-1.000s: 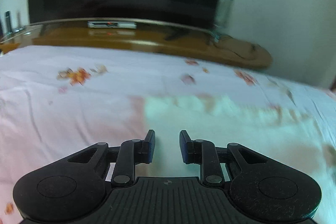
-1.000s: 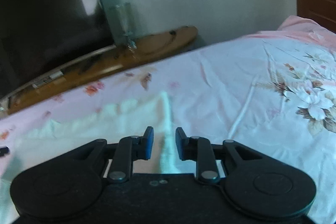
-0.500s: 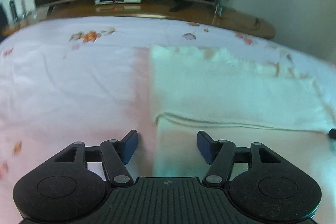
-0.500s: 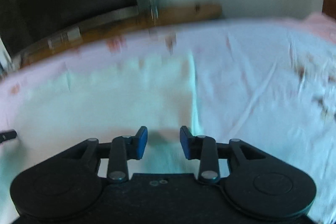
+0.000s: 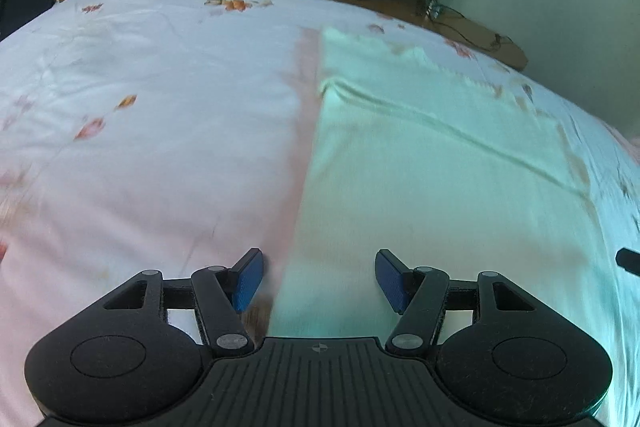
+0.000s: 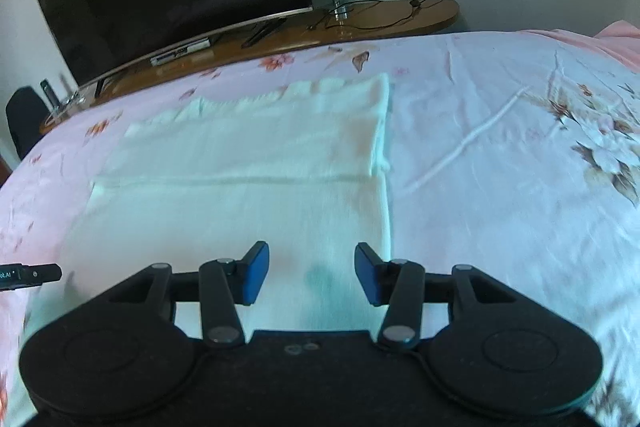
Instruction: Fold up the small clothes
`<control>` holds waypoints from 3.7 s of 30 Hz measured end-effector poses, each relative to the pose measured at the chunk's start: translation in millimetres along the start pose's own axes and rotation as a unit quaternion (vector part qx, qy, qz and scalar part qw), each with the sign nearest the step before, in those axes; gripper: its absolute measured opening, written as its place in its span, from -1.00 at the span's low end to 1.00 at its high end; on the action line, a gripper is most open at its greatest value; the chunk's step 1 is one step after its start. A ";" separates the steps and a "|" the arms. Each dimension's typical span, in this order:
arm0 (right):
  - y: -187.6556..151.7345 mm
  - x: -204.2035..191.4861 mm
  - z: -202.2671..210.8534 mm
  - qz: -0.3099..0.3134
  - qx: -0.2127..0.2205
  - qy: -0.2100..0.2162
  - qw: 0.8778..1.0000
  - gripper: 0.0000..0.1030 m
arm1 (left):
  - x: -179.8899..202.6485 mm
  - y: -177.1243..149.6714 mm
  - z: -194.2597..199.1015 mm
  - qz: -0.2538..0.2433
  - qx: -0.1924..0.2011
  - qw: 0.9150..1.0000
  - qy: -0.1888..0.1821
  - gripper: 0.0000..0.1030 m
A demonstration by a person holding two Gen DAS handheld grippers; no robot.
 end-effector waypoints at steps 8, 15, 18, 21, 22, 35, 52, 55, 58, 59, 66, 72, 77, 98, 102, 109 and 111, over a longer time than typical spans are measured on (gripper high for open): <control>-47.9 -25.7 48.9 -0.006 -0.003 -0.022 1.000 -0.09 | -12.9 -42.2 34.6 -0.011 -0.009 0.999 -0.029 0.20; -98.5 -47.7 86.7 -0.009 -0.027 -0.033 0.999 -0.08 | -35.7 -77.1 68.5 -0.021 -0.021 0.999 -0.038 0.21; -116.5 -51.8 101.3 -0.011 -0.032 -0.042 0.999 -0.08 | -44.8 -87.5 78.7 -0.023 -0.023 0.999 -0.043 0.20; -131.5 -56.4 113.1 -0.008 -0.037 -0.050 0.998 -0.08 | -52.6 -99.1 88.6 -0.022 -0.029 0.998 -0.052 0.20; -135.6 -57.5 116.6 -0.009 -0.039 -0.052 0.998 -0.08 | -55.3 -102.7 91.7 -0.022 -0.030 0.998 -0.054 0.20; -176.6 -52.2 136.5 -0.044 -0.063 -0.063 0.995 -0.04 | -78.5 -133.9 120.0 -0.001 -0.038 0.997 -0.061 0.20; -178.3 -62.9 134.7 -0.063 -0.067 -0.043 0.995 -0.07 | -62.9 -140.3 119.3 0.004 -0.051 0.997 -0.063 0.20; -177.3 -66.1 134.6 -0.069 -0.065 -0.038 0.995 -0.18 | -60.6 -140.9 119.7 0.010 -0.056 0.995 -0.077 0.16; -176.9 -67.6 133.5 -0.071 -0.066 -0.036 0.995 -0.26 | -61.2 -141.9 116.7 0.021 -0.075 0.993 -0.093 -0.48; -176.8 -67.2 133.9 -0.074 -0.065 -0.036 0.994 -0.30 | -62.6 -141.8 116.2 0.024 -0.077 0.992 -0.096 -0.48; -176.9 -58.4 137.0 -0.090 -0.061 -0.043 0.993 -0.30 | -66.0 -140.4 113.2 0.008 -0.090 0.989 -0.114 -0.48; -183.3 -57.8 139.8 -0.092 -0.067 -0.051 0.992 -0.16 | -69.8 -138.8 112.4 0.024 -0.100 0.987 -0.123 -0.48; -179.6 -51.9 141.2 -0.121 -0.059 -0.044 0.990 -0.06 | -84.3 -140.1 116.8 0.033 -0.106 0.985 -0.128 -0.47; -133.0 -51.2 147.4 -0.142 0.016 0.020 0.990 -0.83 | -46.5 -70.4 135.2 0.039 -0.005 0.980 -0.196 -0.79; -94.9 -38.8 142.0 -0.135 0.055 0.025 0.989 -0.83 | -25.5 -31.2 130.5 0.037 0.030 0.979 -0.200 -0.79; -17.9 -18.1 111.2 -0.119 0.112 0.029 0.986 -0.84 | 17.3 34.3 98.4 0.035 0.084 0.976 -0.196 -0.79; 0.6 -10.5 97.7 -0.119 0.121 0.029 0.985 -0.84 | 27.3 48.9 84.8 0.034 0.098 0.976 -0.189 -0.79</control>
Point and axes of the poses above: each gripper's, at about its wrist camera, not at the fingertips, and z roughly against the way its jaws point, x to its right, y to its top, the point moved 5 cm from there along -z, roughly the way its jaws point, and after that the axes turned 13 degrees about z, right-handed, at the moved point
